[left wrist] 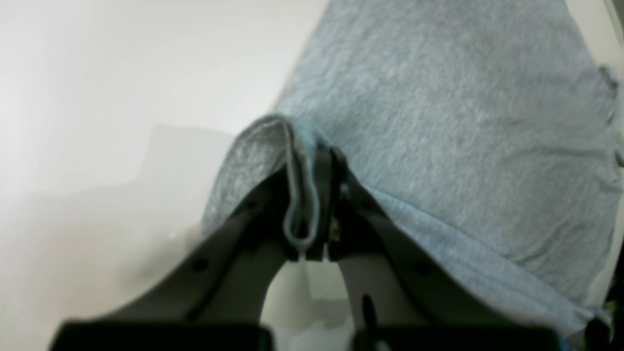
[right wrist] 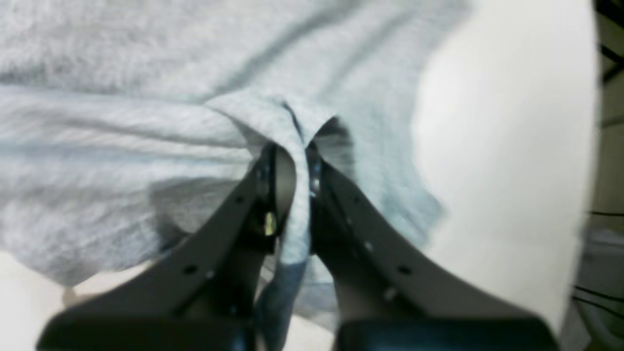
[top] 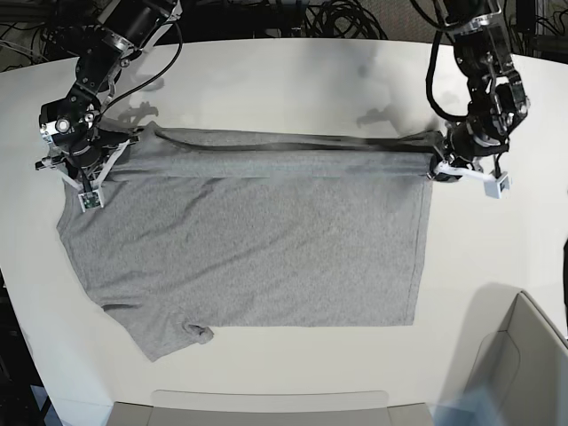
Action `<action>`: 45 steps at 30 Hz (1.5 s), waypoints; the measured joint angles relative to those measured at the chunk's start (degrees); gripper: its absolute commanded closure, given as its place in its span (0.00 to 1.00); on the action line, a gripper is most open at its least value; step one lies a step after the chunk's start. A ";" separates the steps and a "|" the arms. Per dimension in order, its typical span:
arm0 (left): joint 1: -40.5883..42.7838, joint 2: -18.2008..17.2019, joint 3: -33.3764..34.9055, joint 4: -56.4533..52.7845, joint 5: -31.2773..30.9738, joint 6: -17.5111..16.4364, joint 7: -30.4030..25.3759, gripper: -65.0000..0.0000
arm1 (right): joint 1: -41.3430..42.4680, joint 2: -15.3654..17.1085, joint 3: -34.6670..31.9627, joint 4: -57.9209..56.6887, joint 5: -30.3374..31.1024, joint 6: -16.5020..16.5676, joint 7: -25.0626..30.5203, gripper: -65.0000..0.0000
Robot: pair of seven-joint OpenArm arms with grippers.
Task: Fold the T-shirt properly
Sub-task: 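Lift the shoulder edge with both grippers and fold it over the shirt, then lower the folded edge onto the shirt body with both grippers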
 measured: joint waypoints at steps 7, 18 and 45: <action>-2.45 0.09 0.66 -1.75 2.16 -0.13 0.00 1.00 | 1.25 0.42 0.44 -4.22 -0.68 -0.07 4.70 1.00; -5.16 0.02 0.90 -6.43 2.05 -0.26 -0.17 1.00 | 5.90 3.34 0.61 -5.62 0.04 -3.80 7.41 1.00; -13.75 -3.19 6.67 -17.79 1.86 -0.37 -6.12 1.00 | 13.07 7.08 0.15 -22.43 -0.57 -4.24 16.48 1.00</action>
